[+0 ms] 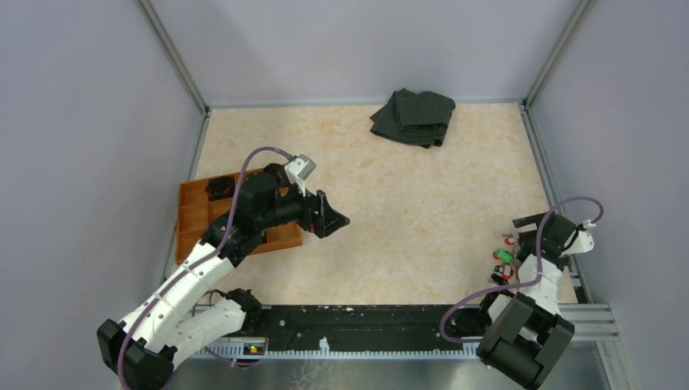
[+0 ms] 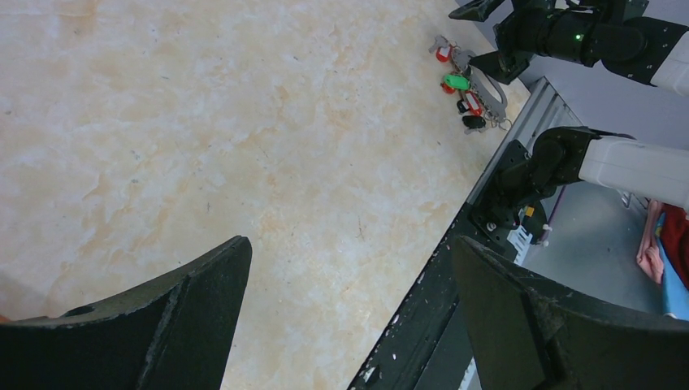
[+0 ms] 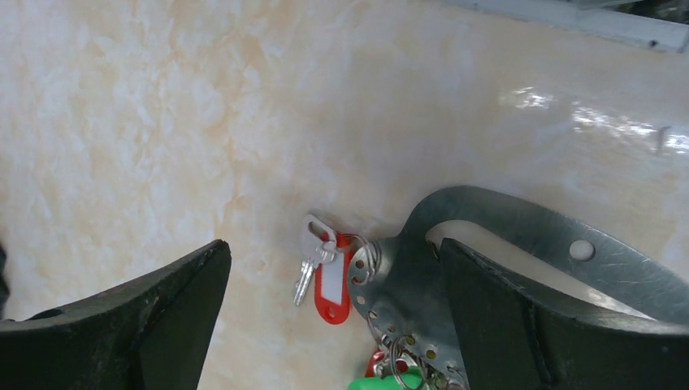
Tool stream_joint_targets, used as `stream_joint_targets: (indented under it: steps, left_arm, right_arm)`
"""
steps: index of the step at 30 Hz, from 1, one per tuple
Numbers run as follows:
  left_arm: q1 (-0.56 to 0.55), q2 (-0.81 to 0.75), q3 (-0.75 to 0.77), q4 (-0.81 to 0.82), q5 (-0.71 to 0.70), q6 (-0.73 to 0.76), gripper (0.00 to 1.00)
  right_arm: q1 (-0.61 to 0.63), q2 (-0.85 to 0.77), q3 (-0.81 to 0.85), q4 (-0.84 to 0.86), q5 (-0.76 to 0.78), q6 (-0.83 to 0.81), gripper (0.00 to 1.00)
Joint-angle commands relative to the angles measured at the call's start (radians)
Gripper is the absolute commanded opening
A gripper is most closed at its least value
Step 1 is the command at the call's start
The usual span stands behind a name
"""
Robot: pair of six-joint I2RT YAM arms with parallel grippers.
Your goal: Remove the keys from the keyring
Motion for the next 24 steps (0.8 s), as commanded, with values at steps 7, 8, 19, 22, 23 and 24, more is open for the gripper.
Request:
stream_joint_targets:
  steps: [7, 8, 19, 22, 23, 24]
  left_arm:
    - [0.004, 0.005, 0.022, 0.034, -0.052, -0.006, 0.99]
    - [0.003, 0.006, 0.022, 0.030, -0.075, -0.014, 0.99]
    - [0.007, -0.018, -0.009, 0.001, -0.234, -0.091, 0.99]
    - [0.012, -0.022, -0.013, -0.017, -0.274, -0.104, 0.99]
    - [0.012, -0.024, -0.017, -0.021, -0.283, -0.108, 0.99]
    - [0.013, -0.026, -0.021, -0.023, -0.289, -0.111, 0.99]
  right_arm:
    - [0.203, 0.049, -0.018, 0.129, -0.127, 0.091, 0.99]
    - [0.257, 0.073, -0.005, 0.132, -0.106, 0.104, 0.99]
    - [0.970, 0.620, 0.337, 0.298, -0.012, 0.176, 0.99]
    - [1.127, 0.754, 0.453, 0.285, -0.038, 0.160, 0.99]
    - [1.169, 0.773, 0.478, 0.275, -0.039, 0.149, 0.99]
    - [1.206, 0.781, 0.495, 0.263, -0.038, 0.139, 0.99]
